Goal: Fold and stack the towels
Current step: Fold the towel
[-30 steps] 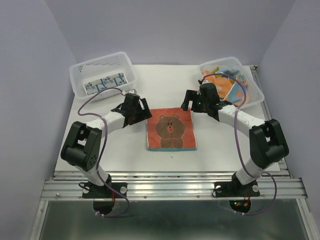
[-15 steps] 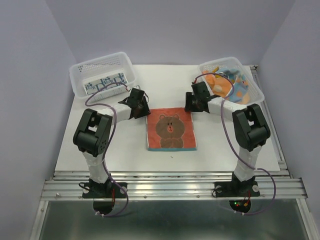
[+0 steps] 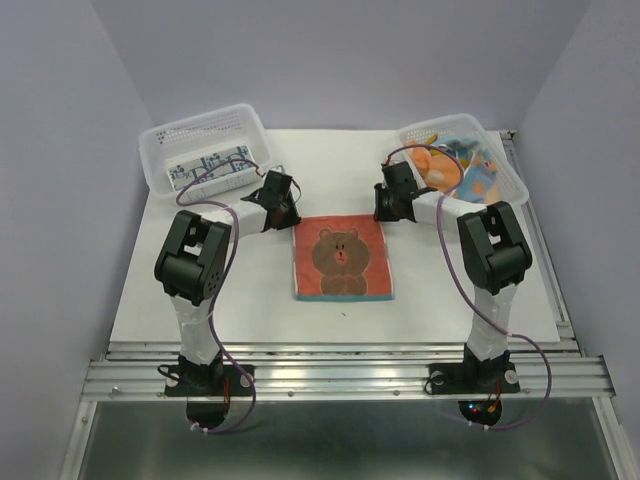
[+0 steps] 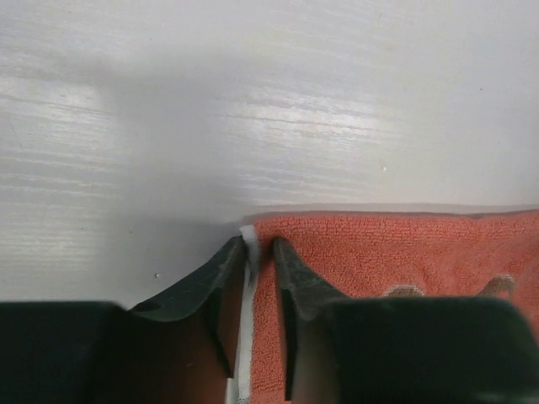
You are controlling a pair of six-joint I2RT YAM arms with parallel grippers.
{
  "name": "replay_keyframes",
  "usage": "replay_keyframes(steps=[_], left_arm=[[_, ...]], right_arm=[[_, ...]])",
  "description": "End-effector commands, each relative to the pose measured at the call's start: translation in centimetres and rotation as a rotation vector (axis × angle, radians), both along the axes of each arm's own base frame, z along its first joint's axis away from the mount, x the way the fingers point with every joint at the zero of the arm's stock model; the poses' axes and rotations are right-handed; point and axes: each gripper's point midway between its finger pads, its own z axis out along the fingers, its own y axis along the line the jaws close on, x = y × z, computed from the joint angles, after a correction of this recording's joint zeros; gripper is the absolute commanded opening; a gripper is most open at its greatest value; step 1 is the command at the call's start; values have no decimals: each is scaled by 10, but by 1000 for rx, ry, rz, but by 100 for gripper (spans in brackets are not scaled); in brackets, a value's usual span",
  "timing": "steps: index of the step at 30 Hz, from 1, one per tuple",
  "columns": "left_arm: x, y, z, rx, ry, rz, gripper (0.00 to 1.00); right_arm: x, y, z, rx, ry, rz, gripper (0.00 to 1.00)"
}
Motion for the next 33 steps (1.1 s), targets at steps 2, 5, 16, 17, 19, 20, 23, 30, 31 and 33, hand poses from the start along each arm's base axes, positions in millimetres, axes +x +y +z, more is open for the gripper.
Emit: replay_keyframes(steps=[2,5,16,17,19,20,23,30,31,33], left_arm=[[-2,2,-10,20,39,-21,0],[-1,0,-4,11,20,-30,0],[-23,-1,58,-75,-171,-45,0],[-26,-2,59,-80,-174,-47,0],[-39,-4,63,-91,-181,-57,0],[-42,-5,73,-103,-207,-59,0],[-60,-10,81,-126,-233,-76,0],[-99,-9,88,-161,-273,-64,0],[-106,-7,80,-163,-256,-58,0],[-116,-9,82,-182,-262,-65,0]], right_arm=[[9,5,6,15,-18,45,20],[8,7,9,15,-14,73,5],[-26,14,67,141,-111,132,1],[-32,19,72,168,-117,157,1],[-47,20,74,200,-114,170,1],[-53,21,74,214,-107,181,1],[-71,18,76,240,-101,176,1],[-116,20,92,346,-108,223,1],[-120,21,95,361,-110,224,1],[-131,21,96,379,-105,232,1]])
